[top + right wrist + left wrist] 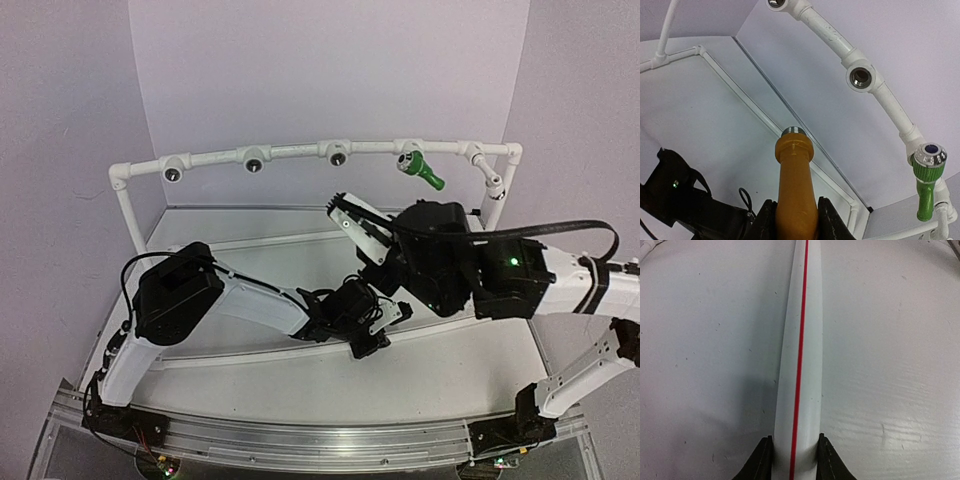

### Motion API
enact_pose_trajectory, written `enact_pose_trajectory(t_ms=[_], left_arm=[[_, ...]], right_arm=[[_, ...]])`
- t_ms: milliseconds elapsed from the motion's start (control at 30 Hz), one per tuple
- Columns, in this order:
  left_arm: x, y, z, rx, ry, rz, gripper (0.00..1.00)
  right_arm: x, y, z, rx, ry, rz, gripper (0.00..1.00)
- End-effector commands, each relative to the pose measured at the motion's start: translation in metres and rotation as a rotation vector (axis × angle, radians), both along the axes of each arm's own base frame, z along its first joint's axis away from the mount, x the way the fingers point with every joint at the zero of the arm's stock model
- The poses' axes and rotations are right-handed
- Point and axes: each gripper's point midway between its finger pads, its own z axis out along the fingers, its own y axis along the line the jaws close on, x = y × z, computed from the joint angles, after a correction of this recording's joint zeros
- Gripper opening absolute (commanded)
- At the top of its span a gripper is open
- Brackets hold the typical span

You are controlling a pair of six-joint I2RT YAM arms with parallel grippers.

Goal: Install the water faucets
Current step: Move the water faucet to the center of the board, then hold the pipe with the faucet installed at the center of the board.

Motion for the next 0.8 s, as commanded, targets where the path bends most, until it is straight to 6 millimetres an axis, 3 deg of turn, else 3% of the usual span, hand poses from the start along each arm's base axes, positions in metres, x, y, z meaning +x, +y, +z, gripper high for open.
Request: enact_pose_trajectory(t_ms=[0,100,167,200,300,400,533,633,733,767], left_arm=[[0.059,-0.014,-0.006,-0.076,0.071,0.164,0.09],[0.06,-0.023,0.005,-0.099,0.077,0.133,0.09],[0.057,-0.02,0.019,-0.101,0.089,0.137,0.15],[0.054,-0.015,0.026,-0.093,0.097,0.138,0.22],[0.048,0.01,0.038,-0.047,0.11,0.178,0.58],[0.041,0.04,0.044,-0.002,0.112,0.197,0.74],[0.022,0.071,0.018,0.096,0.127,0.161,0.81],[0.015,0.077,-0.004,0.14,0.157,0.143,0.82],[0.017,0.078,-0.023,0.171,0.165,0.14,0.78],[0.018,0.079,-0.027,0.18,0.162,0.141,0.75]], right_arm=[[0.043,-0.007,0.043,0.013,-0.07,-0.077,0.0],[0.057,-0.005,0.054,0.003,-0.087,-0.084,0.0],[0.068,-0.007,0.058,-0.031,-0.106,-0.102,0.0],[0.073,-0.009,0.057,-0.065,-0.116,-0.112,0.0],[0.085,-0.016,0.051,-0.189,-0.152,-0.159,0.0],[0.101,-0.023,0.049,-0.298,-0.175,-0.185,0.0],[0.113,-0.019,0.057,-0.377,-0.228,-0.159,0.0],[0.119,-0.01,0.052,-0.49,-0.342,-0.138,0.0],[0.123,-0.005,0.063,-0.588,-0.571,-0.194,0.0],[0.124,-0.003,0.058,-0.63,-0.636,-0.213,0.0]])
